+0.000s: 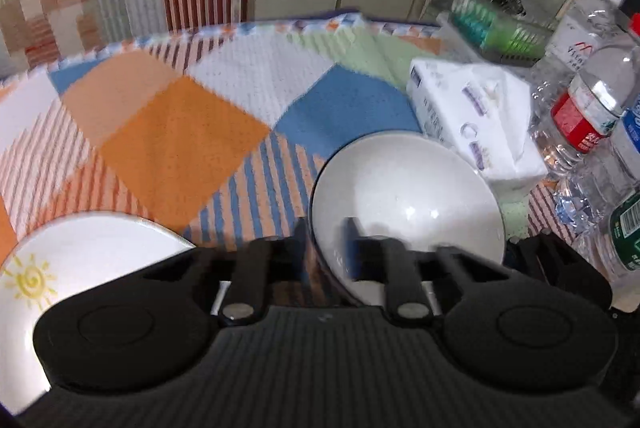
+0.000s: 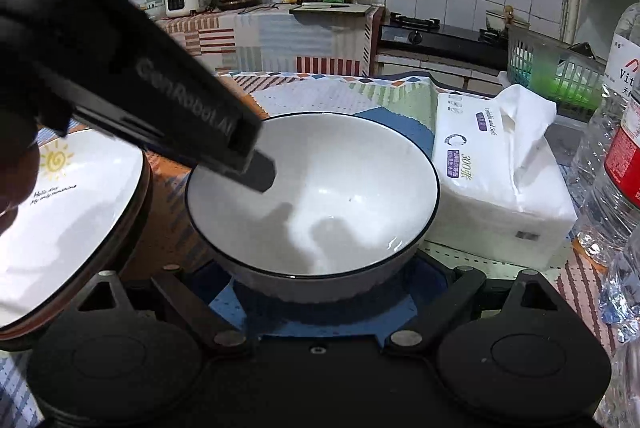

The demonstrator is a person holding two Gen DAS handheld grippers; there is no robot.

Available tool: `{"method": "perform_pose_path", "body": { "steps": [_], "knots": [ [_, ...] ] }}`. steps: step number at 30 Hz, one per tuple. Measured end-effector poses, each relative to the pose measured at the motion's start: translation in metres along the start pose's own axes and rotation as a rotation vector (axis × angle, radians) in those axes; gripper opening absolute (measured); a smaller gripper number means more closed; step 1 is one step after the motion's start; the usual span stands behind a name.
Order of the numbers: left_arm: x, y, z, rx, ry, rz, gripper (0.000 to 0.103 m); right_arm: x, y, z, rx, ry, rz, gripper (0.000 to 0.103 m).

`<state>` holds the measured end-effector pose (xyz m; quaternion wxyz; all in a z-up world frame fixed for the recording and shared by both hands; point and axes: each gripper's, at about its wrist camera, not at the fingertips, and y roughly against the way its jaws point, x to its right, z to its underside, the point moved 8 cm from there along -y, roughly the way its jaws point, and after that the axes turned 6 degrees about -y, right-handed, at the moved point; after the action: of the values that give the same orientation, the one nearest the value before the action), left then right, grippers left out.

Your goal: Organize plates and bowls

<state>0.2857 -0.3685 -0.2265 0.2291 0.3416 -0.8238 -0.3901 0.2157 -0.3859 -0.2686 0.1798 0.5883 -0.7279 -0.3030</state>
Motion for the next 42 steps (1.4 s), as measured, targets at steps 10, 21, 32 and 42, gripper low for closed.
{"method": "perform_pose_path", "body": {
  "steps": [10, 21, 32, 42],
  "knots": [
    [0.006, 0.035, 0.007, -0.010, -0.059, 0.009, 0.010, -0.013, 0.018, 0.000, 0.007, 0.003, 0.000, 0.094],
    [-0.003, 0.141, 0.035, 0.030, -0.128, -0.087, 0.012, -0.062, 0.086, -0.007, 0.075, 0.057, -0.072, 0.094],
    [-0.054, 0.240, 0.092, -0.025, -0.027, -0.080, 0.013, -0.141, 0.158, 0.000, 0.053, 0.181, -0.283, 0.094],
    [-0.083, 0.258, 0.157, -0.136, 0.104, -0.020, 0.013, -0.179, 0.191, 0.033, -0.036, 0.232, -0.460, 0.094]
  ]
}}
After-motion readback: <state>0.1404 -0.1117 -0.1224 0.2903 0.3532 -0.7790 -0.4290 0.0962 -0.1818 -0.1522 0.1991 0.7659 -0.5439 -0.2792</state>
